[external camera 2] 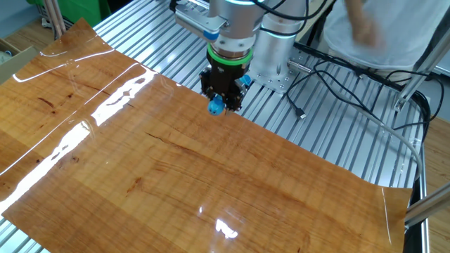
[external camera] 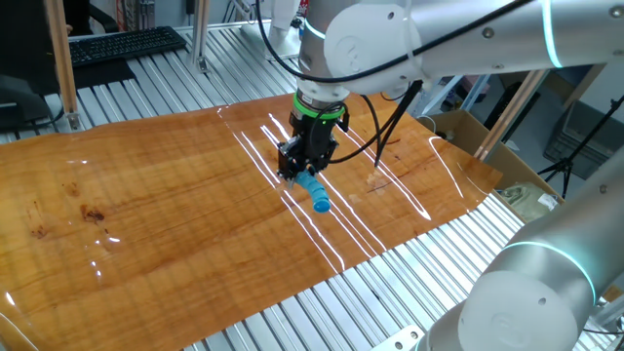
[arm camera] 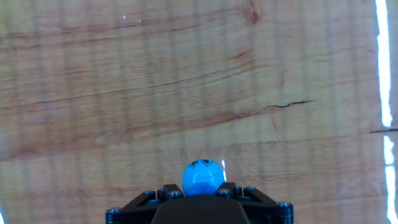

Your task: Receive something handed over by a human

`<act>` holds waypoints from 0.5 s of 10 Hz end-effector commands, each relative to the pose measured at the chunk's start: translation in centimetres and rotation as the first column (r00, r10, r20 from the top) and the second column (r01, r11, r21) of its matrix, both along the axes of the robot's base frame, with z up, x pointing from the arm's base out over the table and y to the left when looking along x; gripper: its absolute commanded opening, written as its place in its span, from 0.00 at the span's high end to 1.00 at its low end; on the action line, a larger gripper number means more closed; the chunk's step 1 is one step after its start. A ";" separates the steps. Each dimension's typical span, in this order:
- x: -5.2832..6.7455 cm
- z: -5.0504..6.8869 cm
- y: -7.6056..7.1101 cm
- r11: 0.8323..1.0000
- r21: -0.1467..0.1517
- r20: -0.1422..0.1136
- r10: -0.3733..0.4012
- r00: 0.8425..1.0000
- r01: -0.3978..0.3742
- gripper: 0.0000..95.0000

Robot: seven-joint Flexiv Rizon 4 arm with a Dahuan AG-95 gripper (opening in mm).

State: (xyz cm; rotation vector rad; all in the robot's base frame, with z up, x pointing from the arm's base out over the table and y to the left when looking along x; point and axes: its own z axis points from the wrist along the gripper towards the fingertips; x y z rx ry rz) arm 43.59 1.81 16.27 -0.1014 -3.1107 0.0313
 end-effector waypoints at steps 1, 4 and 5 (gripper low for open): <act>0.9 0.1 0.3 1.000 -0.002 -0.011 -0.004 1.000 0.004 1.00; 3.2 -0.5 0.5 1.000 -0.002 -0.009 0.010 1.000 -0.010 1.00; 4.1 -0.7 0.3 1.000 0.000 -0.009 0.021 1.000 -0.021 1.00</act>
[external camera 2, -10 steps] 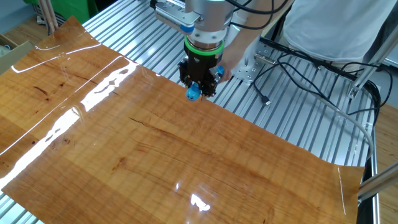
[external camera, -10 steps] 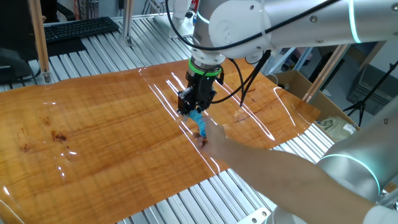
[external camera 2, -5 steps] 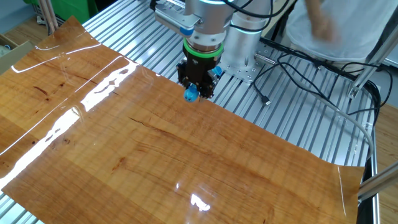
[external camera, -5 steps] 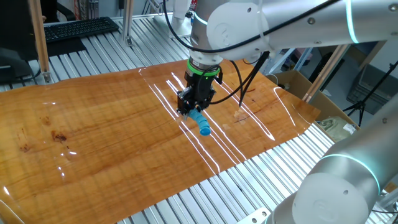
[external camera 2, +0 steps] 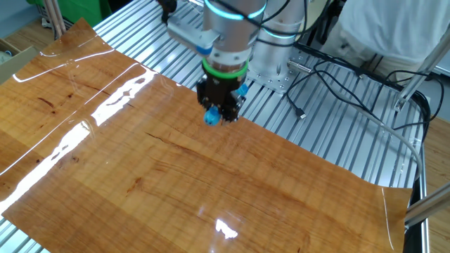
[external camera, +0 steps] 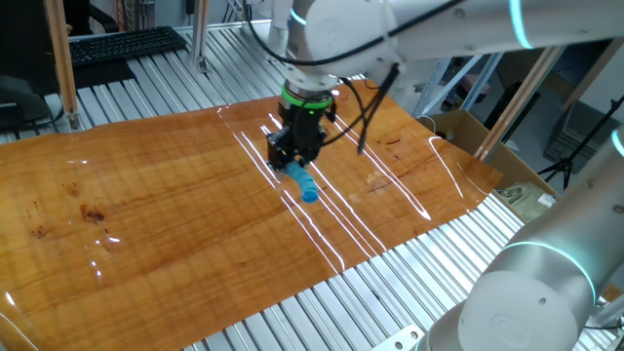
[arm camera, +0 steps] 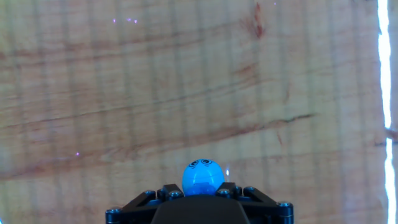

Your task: Receive something handed over by a human

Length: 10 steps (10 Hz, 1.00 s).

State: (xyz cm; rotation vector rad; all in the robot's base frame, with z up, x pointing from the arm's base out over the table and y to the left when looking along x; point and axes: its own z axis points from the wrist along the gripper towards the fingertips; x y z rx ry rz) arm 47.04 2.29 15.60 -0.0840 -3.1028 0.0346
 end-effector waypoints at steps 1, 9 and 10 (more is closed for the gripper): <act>1.4 -0.2 -0.2 1.000 0.003 -0.002 0.017 1.000 -0.017 1.00; 6.2 -2.4 -1.8 0.997 0.017 -0.011 0.082 0.997 -0.081 1.00; 6.2 -2.5 -1.9 0.996 0.017 -0.013 0.089 0.996 -0.089 1.00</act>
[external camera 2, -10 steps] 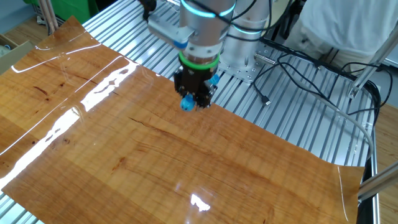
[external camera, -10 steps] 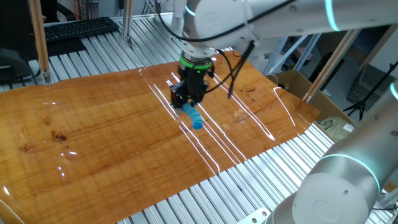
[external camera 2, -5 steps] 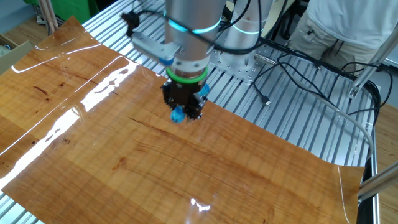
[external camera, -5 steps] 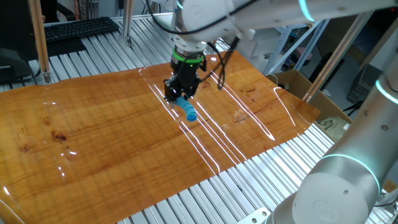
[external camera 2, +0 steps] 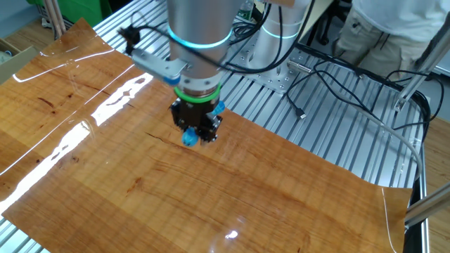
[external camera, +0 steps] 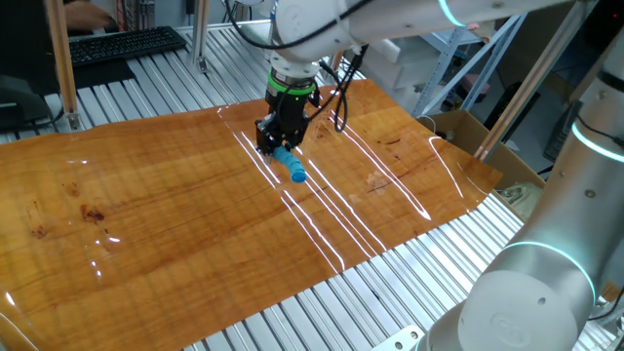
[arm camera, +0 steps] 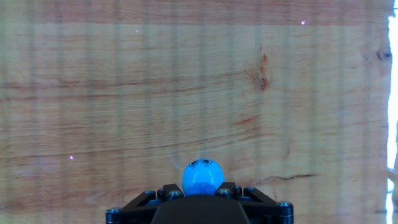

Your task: Receive something handed over by a human

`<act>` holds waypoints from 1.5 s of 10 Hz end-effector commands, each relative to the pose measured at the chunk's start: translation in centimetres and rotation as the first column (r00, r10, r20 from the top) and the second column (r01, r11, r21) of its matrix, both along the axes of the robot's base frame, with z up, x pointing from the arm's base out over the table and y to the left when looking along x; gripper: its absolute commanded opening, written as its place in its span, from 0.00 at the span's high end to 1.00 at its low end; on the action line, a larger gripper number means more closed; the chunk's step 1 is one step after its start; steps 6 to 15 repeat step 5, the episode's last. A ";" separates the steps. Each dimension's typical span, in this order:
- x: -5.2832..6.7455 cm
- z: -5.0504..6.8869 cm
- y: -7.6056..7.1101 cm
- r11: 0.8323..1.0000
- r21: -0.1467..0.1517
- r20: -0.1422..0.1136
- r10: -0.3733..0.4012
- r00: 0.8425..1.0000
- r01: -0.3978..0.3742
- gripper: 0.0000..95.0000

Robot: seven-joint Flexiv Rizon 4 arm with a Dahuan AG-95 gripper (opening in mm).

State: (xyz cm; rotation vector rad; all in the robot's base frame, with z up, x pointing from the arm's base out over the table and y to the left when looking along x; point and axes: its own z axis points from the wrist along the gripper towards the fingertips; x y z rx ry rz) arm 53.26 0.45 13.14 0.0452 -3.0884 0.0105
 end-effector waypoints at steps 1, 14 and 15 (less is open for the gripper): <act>0.1 -0.1 -0.2 1.000 -0.001 -0.002 0.018 1.000 -0.018 1.00; 0.2 -0.6 -0.5 1.000 -0.005 -0.014 0.023 1.000 -0.023 1.00; 0.2 -0.6 -0.5 1.000 -0.005 -0.014 0.023 1.000 -0.023 1.00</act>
